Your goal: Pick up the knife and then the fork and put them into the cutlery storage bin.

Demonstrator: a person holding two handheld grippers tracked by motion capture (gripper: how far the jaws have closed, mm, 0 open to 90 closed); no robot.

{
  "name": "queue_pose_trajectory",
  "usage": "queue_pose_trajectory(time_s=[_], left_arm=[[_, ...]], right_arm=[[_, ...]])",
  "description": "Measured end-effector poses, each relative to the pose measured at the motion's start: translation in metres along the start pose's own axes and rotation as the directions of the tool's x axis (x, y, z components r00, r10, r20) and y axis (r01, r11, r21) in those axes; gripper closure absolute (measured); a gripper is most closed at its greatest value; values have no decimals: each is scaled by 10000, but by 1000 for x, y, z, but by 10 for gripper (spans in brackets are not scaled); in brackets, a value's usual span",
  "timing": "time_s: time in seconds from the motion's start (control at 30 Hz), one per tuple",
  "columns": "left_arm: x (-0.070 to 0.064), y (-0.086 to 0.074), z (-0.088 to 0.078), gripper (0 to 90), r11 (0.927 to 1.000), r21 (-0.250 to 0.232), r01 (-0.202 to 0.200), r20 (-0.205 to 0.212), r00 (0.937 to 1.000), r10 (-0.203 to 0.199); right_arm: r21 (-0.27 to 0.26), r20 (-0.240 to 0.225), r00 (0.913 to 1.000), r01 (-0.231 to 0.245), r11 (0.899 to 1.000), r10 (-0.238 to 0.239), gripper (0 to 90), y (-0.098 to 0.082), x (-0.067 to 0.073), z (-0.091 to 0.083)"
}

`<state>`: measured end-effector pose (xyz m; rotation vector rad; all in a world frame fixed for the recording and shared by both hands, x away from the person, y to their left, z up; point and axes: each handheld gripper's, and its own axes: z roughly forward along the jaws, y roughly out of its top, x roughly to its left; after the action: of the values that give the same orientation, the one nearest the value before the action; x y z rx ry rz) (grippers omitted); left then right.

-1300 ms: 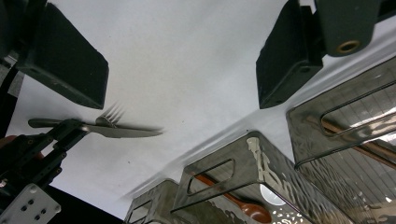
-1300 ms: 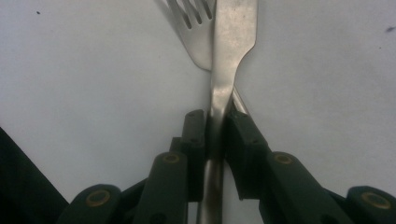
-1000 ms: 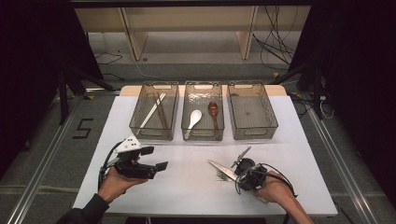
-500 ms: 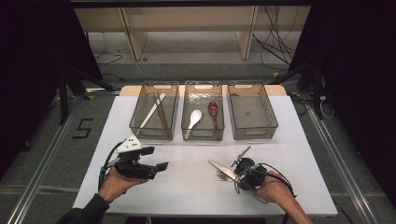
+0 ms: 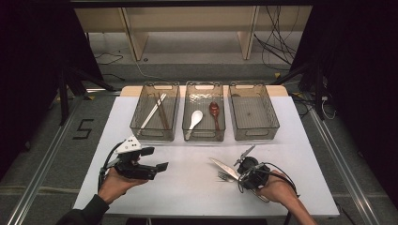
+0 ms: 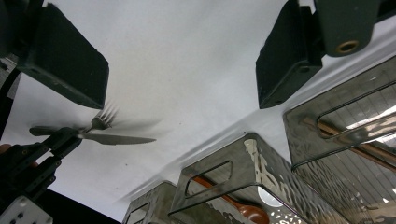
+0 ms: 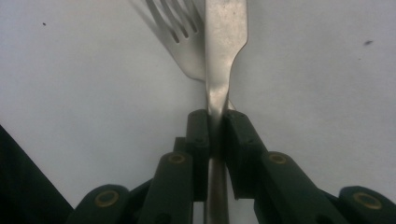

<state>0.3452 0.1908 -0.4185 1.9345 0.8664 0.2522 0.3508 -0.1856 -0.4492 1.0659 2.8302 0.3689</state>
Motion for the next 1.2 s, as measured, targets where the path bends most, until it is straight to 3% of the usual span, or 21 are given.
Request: queue_pose_trajectory(time_s=[0.27,0.7,1.2], left_arm=[[1,1,-2,167,10000,-33,-27,-33,10000,27],[2,2,-7,163,9993,-363,64,-250,9997,-74],[6,0,-15,161,9971,-719,233,-491,9984,-269]], right_arm=[[-1056,-240,9993,-302,9940,278,810,-3,-8,-16],[-2345,-567,9962,-774,9690,659,810,-4,-20,-37],[-3517,-607,9902,-1393,9257,1260,810,-6,-43,-55]])
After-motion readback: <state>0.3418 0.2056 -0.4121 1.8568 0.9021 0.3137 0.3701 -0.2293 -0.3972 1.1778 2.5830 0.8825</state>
